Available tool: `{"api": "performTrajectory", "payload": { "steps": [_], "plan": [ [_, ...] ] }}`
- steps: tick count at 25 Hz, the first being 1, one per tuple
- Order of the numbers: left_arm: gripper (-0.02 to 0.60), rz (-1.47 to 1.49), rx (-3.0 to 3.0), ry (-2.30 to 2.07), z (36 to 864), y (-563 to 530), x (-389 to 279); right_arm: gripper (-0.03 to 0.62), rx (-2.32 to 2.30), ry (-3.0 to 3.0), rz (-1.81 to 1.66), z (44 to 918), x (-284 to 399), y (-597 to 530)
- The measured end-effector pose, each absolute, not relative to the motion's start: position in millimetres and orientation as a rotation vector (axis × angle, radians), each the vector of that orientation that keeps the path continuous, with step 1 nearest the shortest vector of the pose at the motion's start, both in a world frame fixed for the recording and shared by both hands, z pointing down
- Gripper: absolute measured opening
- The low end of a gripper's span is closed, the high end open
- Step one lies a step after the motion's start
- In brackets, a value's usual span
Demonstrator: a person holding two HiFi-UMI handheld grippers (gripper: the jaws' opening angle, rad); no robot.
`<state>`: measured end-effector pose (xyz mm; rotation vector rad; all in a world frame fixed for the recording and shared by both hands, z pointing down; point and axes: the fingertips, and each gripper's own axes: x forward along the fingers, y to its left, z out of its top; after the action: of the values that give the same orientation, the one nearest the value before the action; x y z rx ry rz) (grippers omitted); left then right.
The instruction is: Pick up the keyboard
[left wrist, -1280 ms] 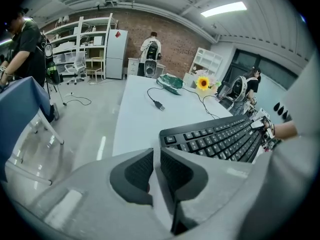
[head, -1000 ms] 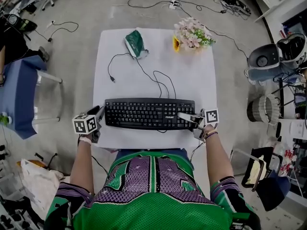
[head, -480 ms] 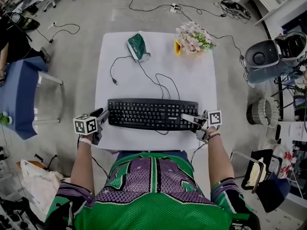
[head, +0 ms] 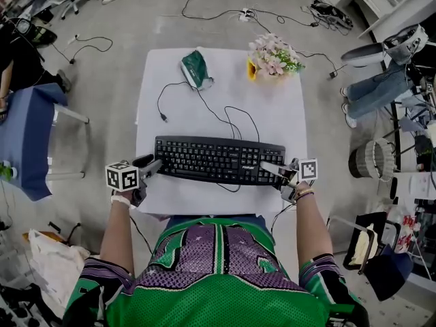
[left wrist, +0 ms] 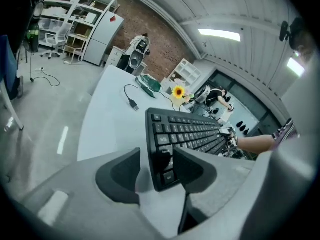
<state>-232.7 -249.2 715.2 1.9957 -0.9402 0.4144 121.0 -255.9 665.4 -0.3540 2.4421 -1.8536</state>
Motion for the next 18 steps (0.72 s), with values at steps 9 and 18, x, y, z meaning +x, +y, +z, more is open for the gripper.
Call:
{"api": "performTrajectory", "payload": {
  "steps": [9,18],
  "plan": [
    [0.201,0.334,2.027,-0.927,701,-257,-224,0.074,-0.348,2.444,-1.793,646,114,-257],
    [0.202,0.299,2.088,-0.965,667,-265,-236,0.074,-0.374,2.495,-1.685,613,99,-254]
  ]
}}
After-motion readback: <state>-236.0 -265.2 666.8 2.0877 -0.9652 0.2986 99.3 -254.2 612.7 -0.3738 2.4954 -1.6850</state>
